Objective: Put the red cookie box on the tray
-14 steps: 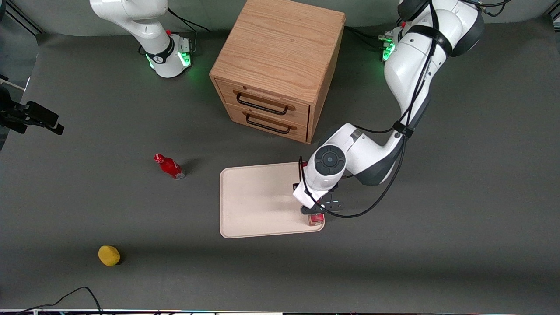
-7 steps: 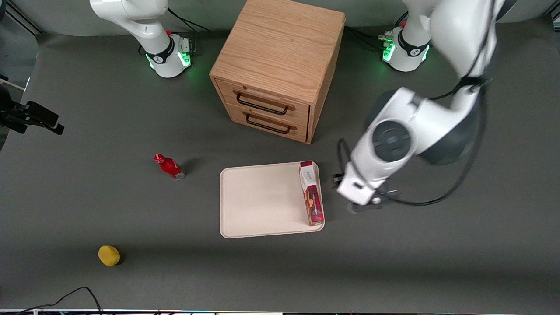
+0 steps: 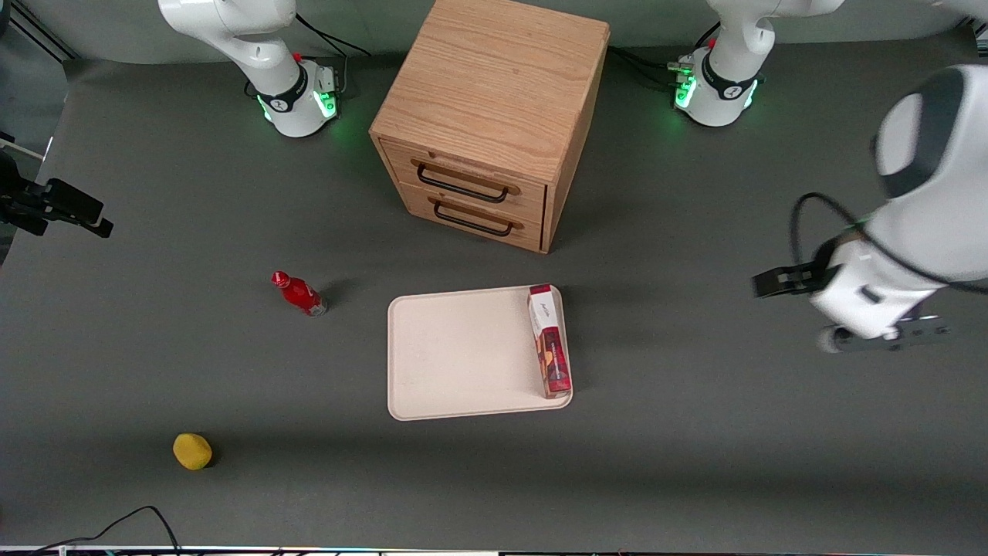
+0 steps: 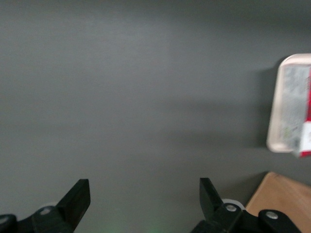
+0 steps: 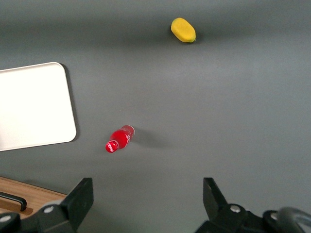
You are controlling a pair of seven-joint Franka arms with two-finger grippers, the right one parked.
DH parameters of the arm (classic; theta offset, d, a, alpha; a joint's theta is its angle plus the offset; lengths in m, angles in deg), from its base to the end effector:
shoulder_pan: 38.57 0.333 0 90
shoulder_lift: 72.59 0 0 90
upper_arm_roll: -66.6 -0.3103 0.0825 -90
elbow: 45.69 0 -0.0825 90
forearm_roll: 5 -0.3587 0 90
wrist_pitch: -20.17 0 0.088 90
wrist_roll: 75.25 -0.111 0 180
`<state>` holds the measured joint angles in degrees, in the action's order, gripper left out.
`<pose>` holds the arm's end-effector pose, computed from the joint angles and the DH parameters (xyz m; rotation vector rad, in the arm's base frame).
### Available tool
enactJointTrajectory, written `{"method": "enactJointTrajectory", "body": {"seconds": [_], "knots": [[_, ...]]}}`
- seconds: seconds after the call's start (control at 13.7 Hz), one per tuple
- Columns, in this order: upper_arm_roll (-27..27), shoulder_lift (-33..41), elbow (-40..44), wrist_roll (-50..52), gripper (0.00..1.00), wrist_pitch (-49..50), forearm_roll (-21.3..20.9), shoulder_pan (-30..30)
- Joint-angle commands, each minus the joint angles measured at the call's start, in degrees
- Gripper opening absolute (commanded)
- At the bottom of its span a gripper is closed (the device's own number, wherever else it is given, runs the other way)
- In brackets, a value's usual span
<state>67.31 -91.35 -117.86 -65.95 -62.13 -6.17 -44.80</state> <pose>0.6042 -0.0698 0.5540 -3.0951 -0.0662 0.2276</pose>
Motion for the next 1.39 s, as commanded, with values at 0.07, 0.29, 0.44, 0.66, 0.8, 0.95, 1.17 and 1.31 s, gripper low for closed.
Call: {"method": "enactJointTrajectory", "body": {"seconds": [0.07, 0.29, 0.44, 0.66, 0.8, 0.95, 1.17, 1.31], "knots": [[-10.3, 9.2, -13.8, -16.5, 1.0, -3.1, 4.2, -0.9], [-11.6, 15.9, -26.0, -19.1, 1.0, -11.9, 4.2, -0.9], [-11.6, 16.2, -25.9, -19.0, 1.0, -11.6, 3.7, -1.0], [-11.5, 15.3, -22.6, -18.9, 1.0, -11.2, 3.5, -1.2], [-11.1, 14.5, -19.2, -18.9, 1.0, -9.0, 3.2, -1.5], [-11.1, 12.8, -14.9, -18.9, 1.0, -4.7, 3.3, -1.5], [-11.1, 12.2, -10.4, -18.7, 1.0, 0.5, 3.2, -1.6], [-11.2, 12.2, -9.2, -18.5, 1.0, 2.6, 3.1, -1.6]]}}
